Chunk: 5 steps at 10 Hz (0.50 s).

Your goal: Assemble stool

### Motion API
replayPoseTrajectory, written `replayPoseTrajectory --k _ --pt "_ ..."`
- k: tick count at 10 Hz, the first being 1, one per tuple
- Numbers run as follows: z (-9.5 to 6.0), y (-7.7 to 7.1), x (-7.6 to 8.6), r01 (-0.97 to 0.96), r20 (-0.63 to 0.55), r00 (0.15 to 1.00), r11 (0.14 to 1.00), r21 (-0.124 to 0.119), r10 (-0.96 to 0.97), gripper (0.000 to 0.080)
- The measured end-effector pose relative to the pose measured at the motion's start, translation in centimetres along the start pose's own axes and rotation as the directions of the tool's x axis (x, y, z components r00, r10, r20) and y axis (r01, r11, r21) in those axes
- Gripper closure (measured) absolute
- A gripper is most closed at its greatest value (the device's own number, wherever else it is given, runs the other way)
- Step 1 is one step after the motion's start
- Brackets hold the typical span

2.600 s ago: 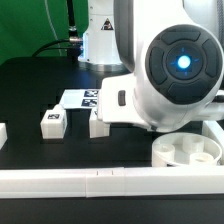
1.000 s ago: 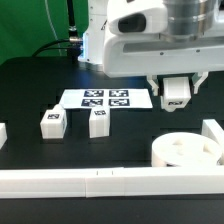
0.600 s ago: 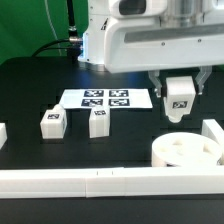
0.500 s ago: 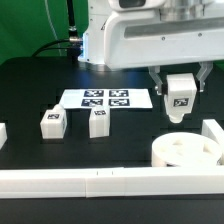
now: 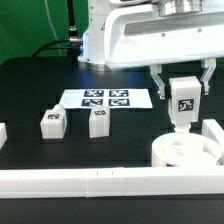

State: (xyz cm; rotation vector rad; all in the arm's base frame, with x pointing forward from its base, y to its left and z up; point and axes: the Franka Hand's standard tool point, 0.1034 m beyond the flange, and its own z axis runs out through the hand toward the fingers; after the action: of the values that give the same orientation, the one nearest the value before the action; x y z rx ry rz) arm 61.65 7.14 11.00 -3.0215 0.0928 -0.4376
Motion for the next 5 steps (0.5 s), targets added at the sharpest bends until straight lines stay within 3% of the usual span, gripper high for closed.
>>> replayPoseTrajectory --k 2,5 --pt "0.6 -0.47 0.88 0.134 -0.014 0.991 0.991 -0.004 -0.134 0.0462" --pt "0.68 -0.51 1.14 0.141 -0.014 0.99 0.99 -0.001 -0.141 0.0462"
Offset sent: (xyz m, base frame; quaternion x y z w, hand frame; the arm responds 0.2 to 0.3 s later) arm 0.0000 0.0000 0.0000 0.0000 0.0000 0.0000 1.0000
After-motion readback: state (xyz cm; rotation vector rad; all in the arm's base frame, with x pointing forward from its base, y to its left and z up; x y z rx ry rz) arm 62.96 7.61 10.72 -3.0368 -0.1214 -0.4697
